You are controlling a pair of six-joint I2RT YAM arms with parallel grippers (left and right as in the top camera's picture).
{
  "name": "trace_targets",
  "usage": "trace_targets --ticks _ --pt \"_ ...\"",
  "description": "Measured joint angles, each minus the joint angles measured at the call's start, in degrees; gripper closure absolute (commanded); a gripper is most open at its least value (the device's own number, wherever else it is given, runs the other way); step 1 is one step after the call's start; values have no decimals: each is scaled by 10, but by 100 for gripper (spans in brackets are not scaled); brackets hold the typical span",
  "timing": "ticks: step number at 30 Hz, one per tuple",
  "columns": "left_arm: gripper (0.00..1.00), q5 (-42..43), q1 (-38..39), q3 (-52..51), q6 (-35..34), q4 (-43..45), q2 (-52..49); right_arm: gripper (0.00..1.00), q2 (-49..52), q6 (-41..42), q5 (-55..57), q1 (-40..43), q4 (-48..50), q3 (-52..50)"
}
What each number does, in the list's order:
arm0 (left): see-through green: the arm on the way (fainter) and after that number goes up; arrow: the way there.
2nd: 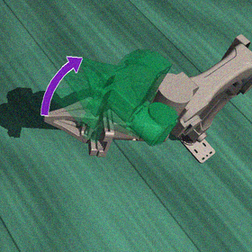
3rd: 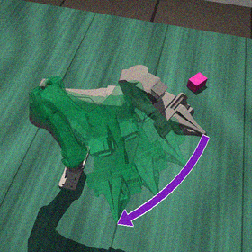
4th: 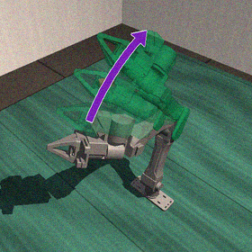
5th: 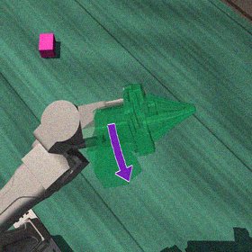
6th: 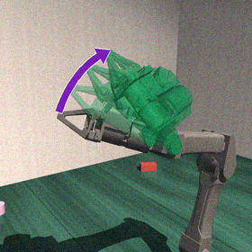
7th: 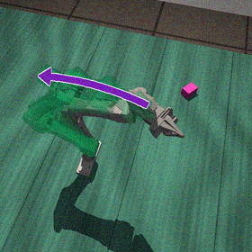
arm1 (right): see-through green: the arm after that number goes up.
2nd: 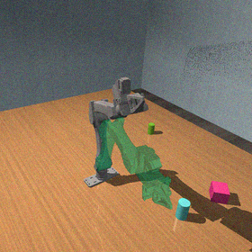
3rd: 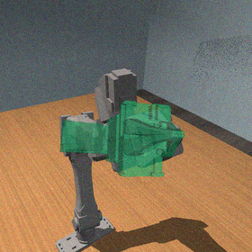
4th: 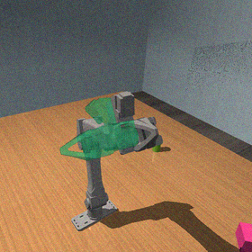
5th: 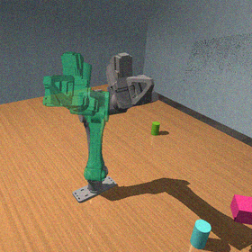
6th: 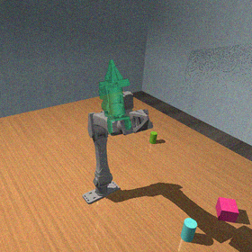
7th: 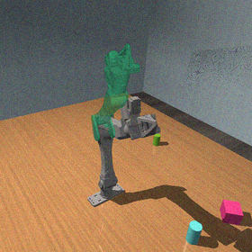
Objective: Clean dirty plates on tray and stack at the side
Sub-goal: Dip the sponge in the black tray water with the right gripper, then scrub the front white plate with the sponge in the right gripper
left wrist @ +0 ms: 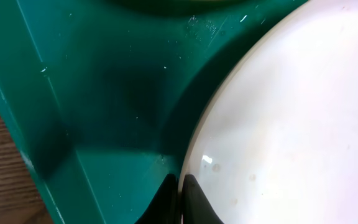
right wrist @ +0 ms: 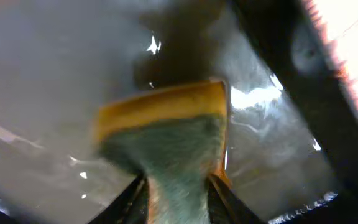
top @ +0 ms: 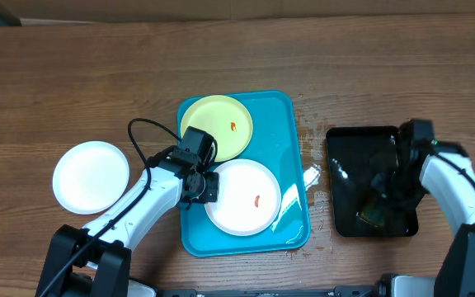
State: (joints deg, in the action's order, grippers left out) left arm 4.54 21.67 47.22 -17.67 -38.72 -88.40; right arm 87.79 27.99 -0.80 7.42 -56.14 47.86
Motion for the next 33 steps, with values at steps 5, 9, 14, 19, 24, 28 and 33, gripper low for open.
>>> trace_targets --ticks 5,9,14,19,24,28,33 --pt "95 0 0 0 0 0 0 96 -2 14 -1 0 52 -43" --pt "95 0 0 0 0 0 0 96 -4 16 -1 0 50 -43" --pt "96 2 0 0 0 0 0 96 -4 4 -9 0 1 -8" --pt "96 9 0 0 -1 8 0 96 -19 -19 -29 -7 -51 74" --pt "96 11 0 0 -2 11 0 96 -83 -43 -66 -70 -75 136" --pt "96 10 0 0 -2 20 0 96 -124 -43 -113 -159 -51 146" --pt "96 3 0 0 -3 31 0 96 -116 12 -144 -282 -1 147"
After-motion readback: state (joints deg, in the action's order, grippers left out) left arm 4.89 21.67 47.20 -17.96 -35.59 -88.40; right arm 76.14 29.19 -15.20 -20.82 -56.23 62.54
